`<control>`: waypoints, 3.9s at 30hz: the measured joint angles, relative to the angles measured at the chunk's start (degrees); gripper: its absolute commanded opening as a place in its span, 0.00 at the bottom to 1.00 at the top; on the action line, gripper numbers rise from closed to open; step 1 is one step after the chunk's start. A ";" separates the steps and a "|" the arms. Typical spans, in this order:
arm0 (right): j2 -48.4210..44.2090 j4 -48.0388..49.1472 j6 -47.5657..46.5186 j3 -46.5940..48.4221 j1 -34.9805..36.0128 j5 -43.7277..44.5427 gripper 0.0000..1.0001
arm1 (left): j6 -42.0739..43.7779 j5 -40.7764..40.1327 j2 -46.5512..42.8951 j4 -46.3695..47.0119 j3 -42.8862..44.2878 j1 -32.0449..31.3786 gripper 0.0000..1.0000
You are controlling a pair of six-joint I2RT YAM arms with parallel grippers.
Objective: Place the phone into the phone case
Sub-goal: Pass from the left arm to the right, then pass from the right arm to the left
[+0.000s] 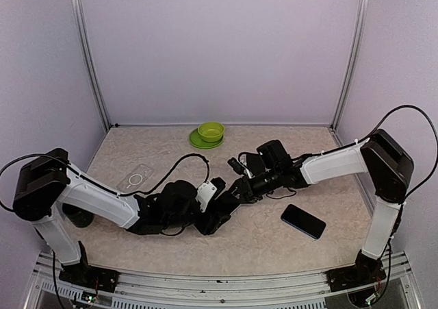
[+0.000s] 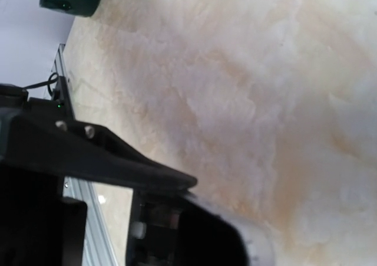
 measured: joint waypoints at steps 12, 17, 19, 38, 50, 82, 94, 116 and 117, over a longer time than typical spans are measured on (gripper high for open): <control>0.92 0.24 1.38 0.02 0.09 -1.18 0.06 | 0.20 -0.96 -0.63 0.26 -1.05 -0.33 0.76; 0.92 0.59 2.03 0.22 0.37 -1.49 0.00 | 0.37 -1.49 -0.63 0.28 -1.27 -0.52 0.82; 0.92 0.39 1.53 0.22 0.44 -1.27 0.00 | 0.31 -1.49 -0.79 0.79 -1.38 -0.52 0.86; -4.39 -1.66 -1.20 -2.10 0.46 1.31 0.00 | -5.35 -2.32 -7.98 7.96 -8.52 -0.50 0.99; -16.59 0.02 -3.34 -8.70 0.46 4.07 0.00 | -14.67 0.15 -18.58 11.26 -12.11 -0.35 0.99; -37.05 28.65 2.16 -22.75 0.57 4.55 0.00 | -35.52 21.22 -12.11 41.35 -15.30 0.59 0.82; -33.75 35.12 4.68 -24.94 1.46 2.93 0.00 | -38.93 23.30 -7.98 47.12 -13.97 0.55 0.60; -31.10 44.13 9.05 -28.20 1.81 2.19 0.00 | -40.52 23.26 -5.84 49.18 -13.97 0.55 0.22; -31.10 44.15 9.07 -28.20 1.81 2.16 0.00 | -40.57 23.26 -5.81 49.18 -13.97 0.55 0.21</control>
